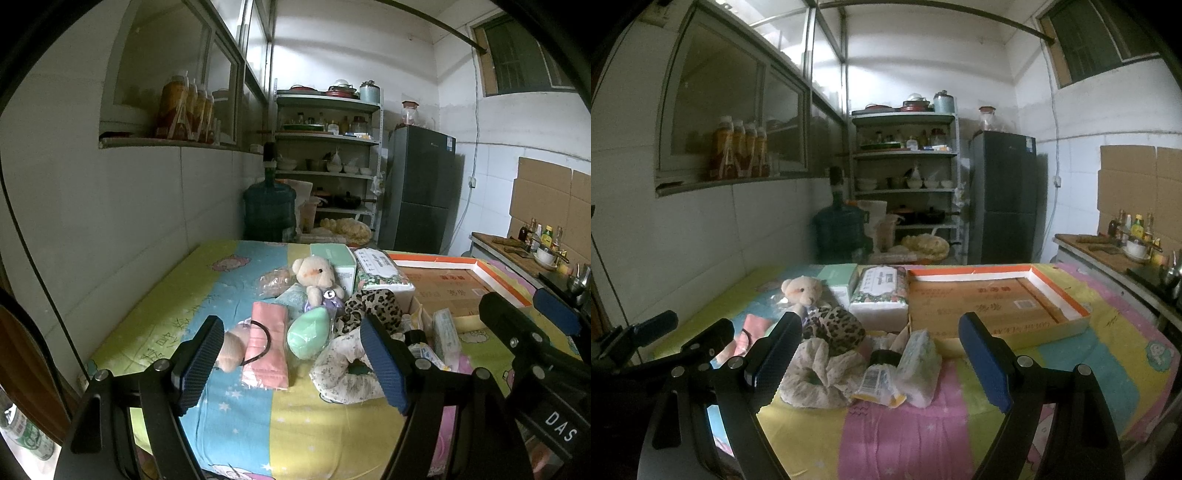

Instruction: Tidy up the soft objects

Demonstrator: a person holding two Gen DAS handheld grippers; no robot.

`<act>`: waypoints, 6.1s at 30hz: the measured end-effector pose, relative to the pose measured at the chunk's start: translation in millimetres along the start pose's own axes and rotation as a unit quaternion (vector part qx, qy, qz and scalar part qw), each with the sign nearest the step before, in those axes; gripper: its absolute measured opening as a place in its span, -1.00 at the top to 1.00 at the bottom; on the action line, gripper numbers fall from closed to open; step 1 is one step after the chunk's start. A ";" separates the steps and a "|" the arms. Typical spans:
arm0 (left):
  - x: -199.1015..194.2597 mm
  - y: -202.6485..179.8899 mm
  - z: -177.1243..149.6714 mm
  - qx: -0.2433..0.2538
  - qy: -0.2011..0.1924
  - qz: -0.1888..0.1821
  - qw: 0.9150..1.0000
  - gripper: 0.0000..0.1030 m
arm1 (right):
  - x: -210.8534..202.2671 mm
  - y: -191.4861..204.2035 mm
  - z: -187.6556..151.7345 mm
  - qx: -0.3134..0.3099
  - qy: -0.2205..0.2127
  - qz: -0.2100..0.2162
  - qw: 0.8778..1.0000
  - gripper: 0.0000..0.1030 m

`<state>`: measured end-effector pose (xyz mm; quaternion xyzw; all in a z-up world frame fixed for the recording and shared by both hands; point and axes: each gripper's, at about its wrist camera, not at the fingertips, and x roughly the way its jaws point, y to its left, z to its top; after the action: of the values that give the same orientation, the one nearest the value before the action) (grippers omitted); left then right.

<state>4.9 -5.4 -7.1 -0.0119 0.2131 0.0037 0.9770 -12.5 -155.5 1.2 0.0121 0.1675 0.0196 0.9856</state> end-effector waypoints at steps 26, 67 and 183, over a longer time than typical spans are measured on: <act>19.8 27.1 -15.8 -0.039 0.024 0.015 0.999 -0.48 | 28.9 -7.7 -22.1 0.006 0.047 0.004 0.999 -0.71; 112.0 118.1 -41.9 -0.114 0.106 -0.054 0.986 -0.49 | 97.9 -71.3 -38.9 0.097 0.114 0.048 0.988 0.65; 217.9 -284.4 20.3 -0.002 0.194 -0.245 0.950 0.26 | 182.3 -312.5 0.4 0.157 0.147 -0.026 0.976 0.65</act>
<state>215.0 -288.8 -73.2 -0.0665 0.3888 -0.2379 0.8876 170.4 -459.9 -68.0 0.1596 0.3116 -0.0306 0.9362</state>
